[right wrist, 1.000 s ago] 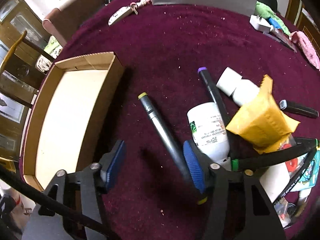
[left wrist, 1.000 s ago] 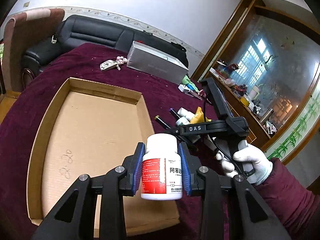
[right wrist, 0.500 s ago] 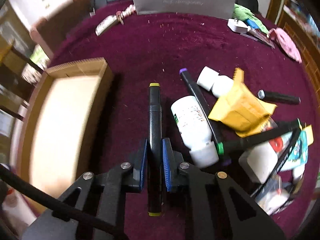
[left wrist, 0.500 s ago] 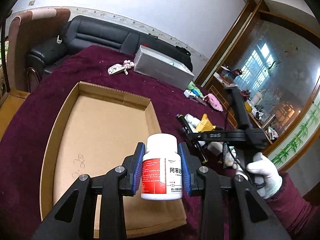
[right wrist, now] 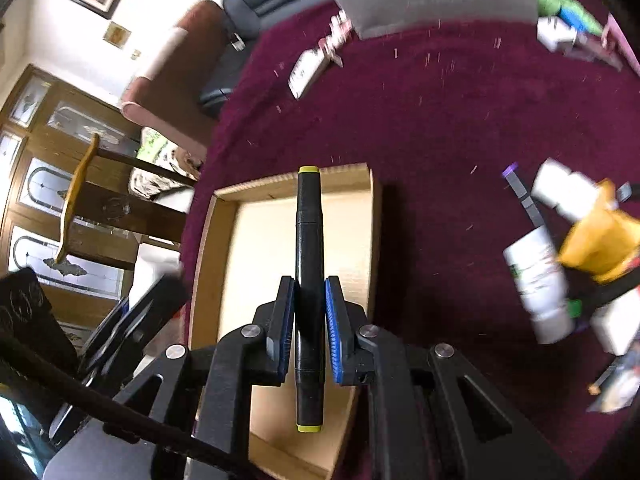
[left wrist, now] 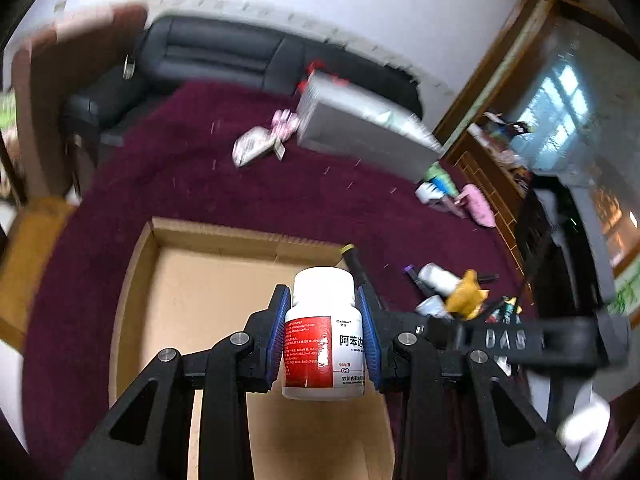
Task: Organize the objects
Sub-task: 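Carry the pill bottle to the cardboard tray with left tool while right tool carries a black marker there, then release the bottle and marker into the tray and lift both tools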
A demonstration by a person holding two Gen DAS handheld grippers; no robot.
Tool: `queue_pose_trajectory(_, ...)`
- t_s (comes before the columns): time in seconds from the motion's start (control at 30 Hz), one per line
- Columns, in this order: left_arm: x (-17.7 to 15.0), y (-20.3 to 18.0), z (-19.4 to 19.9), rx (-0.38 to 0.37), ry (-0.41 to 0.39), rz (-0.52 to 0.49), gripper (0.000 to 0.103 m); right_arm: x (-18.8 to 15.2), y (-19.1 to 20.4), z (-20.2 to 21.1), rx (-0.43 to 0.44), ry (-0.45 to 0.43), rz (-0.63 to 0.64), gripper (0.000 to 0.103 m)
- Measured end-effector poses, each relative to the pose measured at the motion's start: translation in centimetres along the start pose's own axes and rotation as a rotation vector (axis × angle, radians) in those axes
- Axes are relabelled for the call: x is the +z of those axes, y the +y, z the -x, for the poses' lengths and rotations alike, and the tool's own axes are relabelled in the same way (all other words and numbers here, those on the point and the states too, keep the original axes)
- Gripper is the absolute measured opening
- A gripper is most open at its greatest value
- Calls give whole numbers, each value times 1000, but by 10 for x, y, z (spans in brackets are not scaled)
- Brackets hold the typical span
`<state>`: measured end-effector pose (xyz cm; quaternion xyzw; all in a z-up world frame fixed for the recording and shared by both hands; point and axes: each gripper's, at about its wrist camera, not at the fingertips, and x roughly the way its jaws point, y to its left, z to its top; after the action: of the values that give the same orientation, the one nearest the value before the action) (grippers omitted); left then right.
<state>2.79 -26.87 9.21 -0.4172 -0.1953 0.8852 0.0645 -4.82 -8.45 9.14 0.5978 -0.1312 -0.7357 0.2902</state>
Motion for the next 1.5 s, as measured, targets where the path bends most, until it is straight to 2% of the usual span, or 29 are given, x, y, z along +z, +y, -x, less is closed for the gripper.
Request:
queue_pose_trajectory(0.07, -6, 15, -22, -12, 37, 55, 29, -1, -6, -22, 7, 19, -32, 13)
queue_pose_trajectory(0.17, -9, 25, -37, -16, 50, 91, 29, 1, -6, -40, -11, 23, -37, 13)
queue_pose_trajectory(0.27, -7, 33, -50, -10, 47, 118, 29, 2, -3, -45, -79, -14, -3, 13)
queue_pose_trajectory(0.47, -5, 42, -67, -12, 46, 152, 29, 4, 3, -53, -143, -57, 49, 13)
queue_pose_trajectory(0.63, -5, 49, -81, -25, 92, 200, 30, 5, -1, -53, -126, -78, 59, 15)
queue_pose_trajectory(0.77, -8, 50, -73, -46, 90, 223, 30, 3, -7, -33, -80, -123, 40, 30)
queue_pose_trajectory(0.8, -9, 50, -67, -50, 81, 229, 30, 2, -8, -24, -70, -140, 40, 30)
queue_pose_trajectory(0.9, -14, 49, -42, -29, 33, 244, 30, -9, -12, 15, -64, -214, 54, 30)
queue_pose_trajectory(1.0, -24, 35, 4, -65, -57, 240, 30, -28, -12, 70, -110, -320, 100, 30)
queue_pose_trajectory(1.1, -33, 2, 60, -177, -149, 202, 30, -52, -9, 136, -211, -440, 155, 33)
queue_pose_trajectory(1.23, -41, -65, 131, -342, -275, 61, 30, -81, 0, 238, -312, -597, 176, 34)
queue_pose_trajectory(1.33, -42, -106, 181, -439, -348, -26, 30, -106, 17, 323, -379, -716, 195, 39)
queue_pose_trajectory(1.43, -35, -137, 234, -473, -449, -105, 30, -123, 40, 389, -482, -805, 234, 41)
queue_pose_trajectory(1.5, -28, -156, 268, -468, -524, -161, 30, -138, 59, 441, -562, -883, 257, 43)
